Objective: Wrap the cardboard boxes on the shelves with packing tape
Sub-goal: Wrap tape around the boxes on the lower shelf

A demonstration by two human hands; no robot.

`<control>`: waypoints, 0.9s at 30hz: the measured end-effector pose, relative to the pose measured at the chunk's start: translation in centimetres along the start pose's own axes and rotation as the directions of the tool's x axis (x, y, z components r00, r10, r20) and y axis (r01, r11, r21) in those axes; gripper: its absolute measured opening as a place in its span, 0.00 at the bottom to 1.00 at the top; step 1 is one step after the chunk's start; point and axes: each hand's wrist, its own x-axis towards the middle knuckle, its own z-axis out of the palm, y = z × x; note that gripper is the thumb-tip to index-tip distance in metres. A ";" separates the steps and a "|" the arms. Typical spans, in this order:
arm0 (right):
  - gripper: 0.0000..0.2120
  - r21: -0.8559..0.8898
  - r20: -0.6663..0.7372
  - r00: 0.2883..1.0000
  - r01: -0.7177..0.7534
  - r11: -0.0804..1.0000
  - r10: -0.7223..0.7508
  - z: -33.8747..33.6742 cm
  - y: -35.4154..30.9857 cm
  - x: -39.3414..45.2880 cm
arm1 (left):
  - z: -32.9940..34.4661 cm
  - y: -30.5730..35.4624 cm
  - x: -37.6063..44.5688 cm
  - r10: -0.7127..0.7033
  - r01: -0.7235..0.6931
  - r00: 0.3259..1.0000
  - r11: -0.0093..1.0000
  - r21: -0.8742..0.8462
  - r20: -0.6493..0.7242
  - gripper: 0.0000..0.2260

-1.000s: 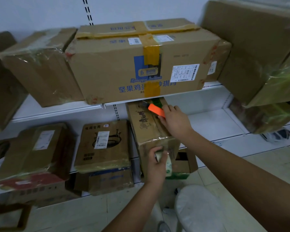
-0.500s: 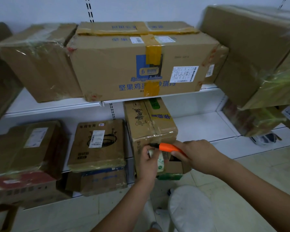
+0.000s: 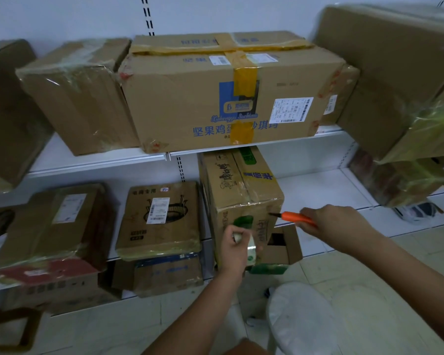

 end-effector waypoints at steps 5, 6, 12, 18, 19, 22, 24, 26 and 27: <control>0.28 0.179 -0.055 0.995 -0.067 0.981 0.078 0.5 2.4 -2.0 | -1.8 0.0 0.7 -0.008 0.002 0.994 0.998 0.056 0.111 0.06; 0.30 0.231 -0.123 0.986 -0.080 0.970 0.110 0.3 1.9 -1.7 | -2.0 0.2 0.8 -0.005 -0.005 0.992 0.997 0.077 0.128 0.06; 0.35 0.360 -0.346 0.934 0.038 0.932 0.095 -0.7 -5.3 4.7 | -4.4 1.5 0.3 -0.070 0.022 0.978 0.972 0.236 0.195 0.06; 0.31 0.323 -0.363 0.926 0.019 0.946 0.105 2.6 -7.2 7.3 | -8.6 3.6 -0.4 -0.187 0.144 0.972 0.952 0.270 0.142 0.05; 0.31 0.333 -0.386 0.916 0.027 0.942 0.110 2.9 -6.7 6.9 | -9.5 4.0 -0.3 -0.187 0.159 0.977 0.958 0.239 0.099 0.05; 0.30 0.382 -0.343 0.936 0.065 0.922 0.076 2.8 -5.1 6.1 | -11.0 6.0 -0.2 -0.089 0.109 0.990 0.976 0.191 -0.110 0.04; 0.28 0.532 -0.248 0.968 0.097 0.841 0.045 1.7 -4.2 5.4 | -10.5 7.4 -0.2 0.027 0.012 0.976 0.984 0.179 -0.216 0.02; 0.28 0.632 -0.280 0.950 0.075 0.772 0.137 1.1 -3.8 5.2 | -9.5 8.3 0.2 0.170 -0.082 0.947 0.949 0.304 -0.274 0.03; 0.27 0.651 -0.314 0.922 0.035 0.758 0.227 1.1 -3.7 5.3 | -8.9 8.6 0.5 0.237 -0.114 0.928 0.915 0.386 -0.287 0.03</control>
